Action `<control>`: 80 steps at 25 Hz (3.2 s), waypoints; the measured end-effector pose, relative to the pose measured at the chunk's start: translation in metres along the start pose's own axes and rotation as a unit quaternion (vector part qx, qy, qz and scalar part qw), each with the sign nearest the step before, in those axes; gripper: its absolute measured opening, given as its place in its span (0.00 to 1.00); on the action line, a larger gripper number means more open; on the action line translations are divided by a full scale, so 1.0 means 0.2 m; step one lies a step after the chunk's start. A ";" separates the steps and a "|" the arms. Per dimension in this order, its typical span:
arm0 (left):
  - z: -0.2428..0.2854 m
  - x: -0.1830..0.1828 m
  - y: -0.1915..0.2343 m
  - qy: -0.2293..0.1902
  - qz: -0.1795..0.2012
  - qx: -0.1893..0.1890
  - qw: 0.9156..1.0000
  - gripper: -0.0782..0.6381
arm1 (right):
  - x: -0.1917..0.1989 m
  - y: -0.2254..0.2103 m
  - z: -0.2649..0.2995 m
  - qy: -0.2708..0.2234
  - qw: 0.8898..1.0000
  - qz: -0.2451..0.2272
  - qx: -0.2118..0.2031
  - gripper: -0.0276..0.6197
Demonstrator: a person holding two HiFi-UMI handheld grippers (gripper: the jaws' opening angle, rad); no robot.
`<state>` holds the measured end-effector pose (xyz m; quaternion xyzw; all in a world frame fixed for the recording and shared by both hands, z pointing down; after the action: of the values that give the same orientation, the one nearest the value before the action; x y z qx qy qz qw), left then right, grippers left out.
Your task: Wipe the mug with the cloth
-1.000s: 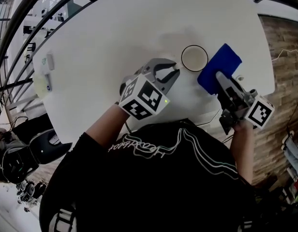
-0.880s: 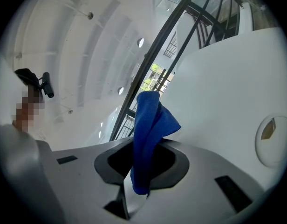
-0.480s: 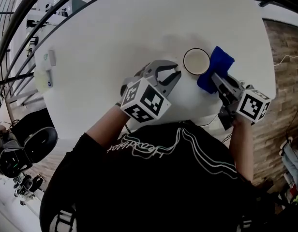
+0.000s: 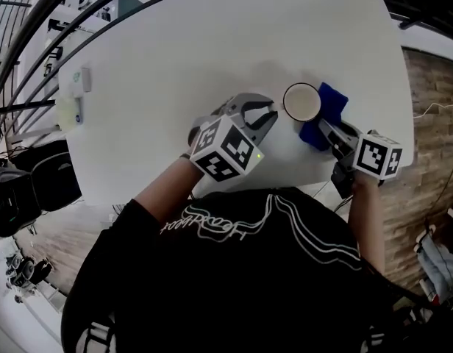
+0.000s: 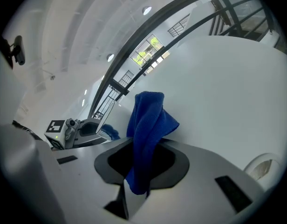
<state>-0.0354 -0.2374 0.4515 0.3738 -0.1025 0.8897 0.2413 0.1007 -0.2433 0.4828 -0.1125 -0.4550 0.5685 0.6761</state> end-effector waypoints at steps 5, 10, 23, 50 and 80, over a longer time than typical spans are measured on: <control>0.00 0.00 0.05 -0.008 0.004 -0.008 1.000 0.21 | -0.06 0.02 -0.07 -0.026 0.999 -0.009 -0.034 0.14; 0.00 0.02 0.09 -0.022 0.002 -0.002 1.000 0.21 | -0.17 0.08 -0.20 -0.084 0.994 -0.017 -0.073 0.14; 0.02 -0.04 0.12 -0.028 0.003 -0.018 0.999 0.21 | -0.34 0.16 -0.21 -0.027 0.986 -0.087 -0.141 0.14; 0.04 -0.03 0.22 -0.028 -0.063 -0.097 0.993 0.21 | -0.28 -0.01 0.22 0.206 0.948 -0.217 -0.110 0.14; 0.12 -0.11 0.35 -0.043 -0.058 -0.048 0.996 0.20 | -0.53 0.18 0.29 0.268 0.853 -0.333 -0.299 0.14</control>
<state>-0.0415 -0.3143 0.4522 0.4048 -0.1333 0.8516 0.3051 0.0404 -0.3455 0.4387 -0.2992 -0.4141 0.0940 0.8545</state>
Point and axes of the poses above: the fingertips, and each gripper's own axes: z forward along the fingers, y to its left, x out of its underside, the point moved 2 cm from there along -z, backward along the fingers, and after that the axes turned 4 degrees about -z, right-handed, at the moved point
